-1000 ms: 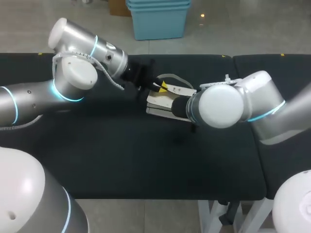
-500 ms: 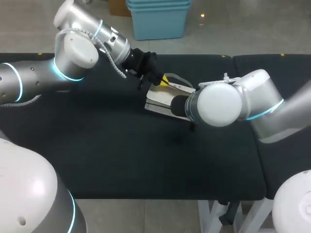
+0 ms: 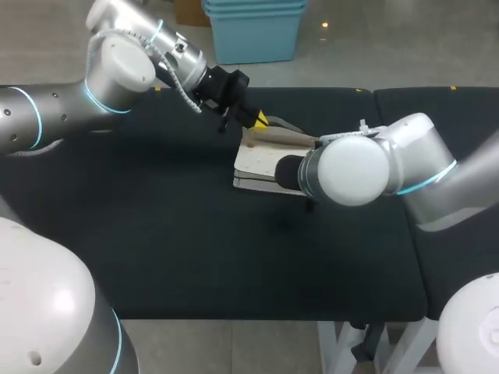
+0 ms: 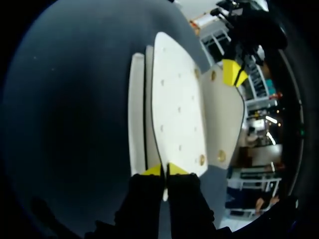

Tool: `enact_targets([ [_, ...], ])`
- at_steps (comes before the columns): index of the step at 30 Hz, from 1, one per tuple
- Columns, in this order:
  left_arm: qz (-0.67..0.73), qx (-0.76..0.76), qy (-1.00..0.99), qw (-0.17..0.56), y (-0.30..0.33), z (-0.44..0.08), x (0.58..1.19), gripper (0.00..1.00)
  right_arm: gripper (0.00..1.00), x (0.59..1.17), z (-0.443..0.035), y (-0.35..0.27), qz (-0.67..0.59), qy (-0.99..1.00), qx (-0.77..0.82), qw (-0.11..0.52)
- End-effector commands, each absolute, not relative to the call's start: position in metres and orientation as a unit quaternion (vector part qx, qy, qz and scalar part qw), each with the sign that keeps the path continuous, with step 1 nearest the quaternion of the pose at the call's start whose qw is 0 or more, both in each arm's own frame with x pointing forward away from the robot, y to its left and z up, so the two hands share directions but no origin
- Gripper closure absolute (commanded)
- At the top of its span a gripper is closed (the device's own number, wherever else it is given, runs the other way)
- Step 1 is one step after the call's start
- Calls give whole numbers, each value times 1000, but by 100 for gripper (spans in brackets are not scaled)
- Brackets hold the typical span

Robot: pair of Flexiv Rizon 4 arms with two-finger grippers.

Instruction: Pick up the bag, open it, inspect its contents, close it, and place it on the opposite side

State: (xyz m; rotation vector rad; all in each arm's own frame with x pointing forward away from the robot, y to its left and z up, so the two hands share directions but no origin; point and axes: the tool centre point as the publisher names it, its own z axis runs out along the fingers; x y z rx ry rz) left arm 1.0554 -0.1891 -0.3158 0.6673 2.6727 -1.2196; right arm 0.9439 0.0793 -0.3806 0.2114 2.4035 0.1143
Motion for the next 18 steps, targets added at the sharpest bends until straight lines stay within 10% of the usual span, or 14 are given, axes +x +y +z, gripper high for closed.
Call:
enact_targets([
  [1,-396,232,885,77,-191,-318,1053,100,100,942,-384,78,46,929,82,358],
  [7,-390,258,876,114,-189,-321,1044,89,100,942,-384,78,46,929,82,358],
  [9,-397,264,870,126,-186,-320,1039,10,100,942,-384,78,46,929,82,358],
  [10,-394,268,868,142,-184,-320,1036,0,100,942,-384,78,46,929,82,358],
  [18,-389,272,861,182,-179,-327,1023,0,100,942,-384,78,46,929,82,358],
])
